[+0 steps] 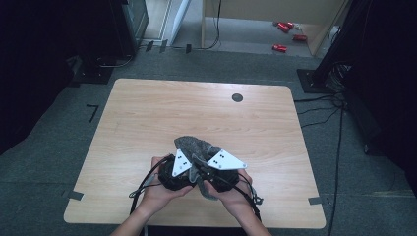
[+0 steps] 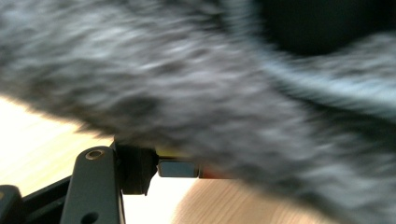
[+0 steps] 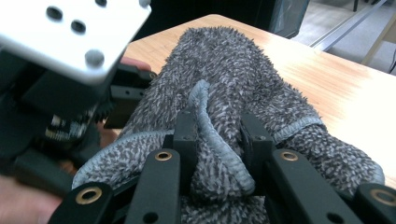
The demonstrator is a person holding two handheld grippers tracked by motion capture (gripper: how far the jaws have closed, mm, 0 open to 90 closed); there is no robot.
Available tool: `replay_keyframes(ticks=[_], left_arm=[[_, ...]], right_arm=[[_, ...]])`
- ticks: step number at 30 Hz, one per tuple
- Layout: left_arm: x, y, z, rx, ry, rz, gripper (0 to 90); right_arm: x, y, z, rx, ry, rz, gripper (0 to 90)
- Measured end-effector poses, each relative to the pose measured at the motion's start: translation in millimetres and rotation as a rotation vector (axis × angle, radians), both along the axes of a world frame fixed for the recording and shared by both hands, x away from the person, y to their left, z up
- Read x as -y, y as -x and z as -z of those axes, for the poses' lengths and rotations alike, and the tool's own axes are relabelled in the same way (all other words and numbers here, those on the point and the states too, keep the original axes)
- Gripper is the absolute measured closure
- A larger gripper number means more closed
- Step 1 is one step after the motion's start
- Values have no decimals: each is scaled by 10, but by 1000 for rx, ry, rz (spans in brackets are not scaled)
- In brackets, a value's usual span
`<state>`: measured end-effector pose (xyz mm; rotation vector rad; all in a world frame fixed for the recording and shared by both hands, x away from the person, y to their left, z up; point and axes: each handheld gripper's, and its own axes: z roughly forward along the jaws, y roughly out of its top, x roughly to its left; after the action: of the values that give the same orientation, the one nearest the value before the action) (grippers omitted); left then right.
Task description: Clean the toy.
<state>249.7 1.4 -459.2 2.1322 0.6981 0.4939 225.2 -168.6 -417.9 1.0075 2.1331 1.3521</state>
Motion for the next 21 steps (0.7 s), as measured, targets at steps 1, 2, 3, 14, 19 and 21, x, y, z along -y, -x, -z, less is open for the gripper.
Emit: replay_keyframes(ticks=[1,2,3,14,19,21], left_arm=[[1,3,-4,0,1,6,349],[-1,3,-7,1,2,9,349],[-8,0,-12,4,1,11,348],[-19,9,-25,20,19,11,348],[-36,0,-32,29,11,1,348],[-57,-16,-30,21,12,0,348]], right_arm=[[13,-12,0,-3,-6,2,733],[50,-38,3,-9,-19,8,732],[75,-51,4,-15,-25,18,732],[-5,31,-35,22,-3,11,720],[109,-44,-21,-1,-22,56,727],[132,-51,-16,-17,-31,56,733]])
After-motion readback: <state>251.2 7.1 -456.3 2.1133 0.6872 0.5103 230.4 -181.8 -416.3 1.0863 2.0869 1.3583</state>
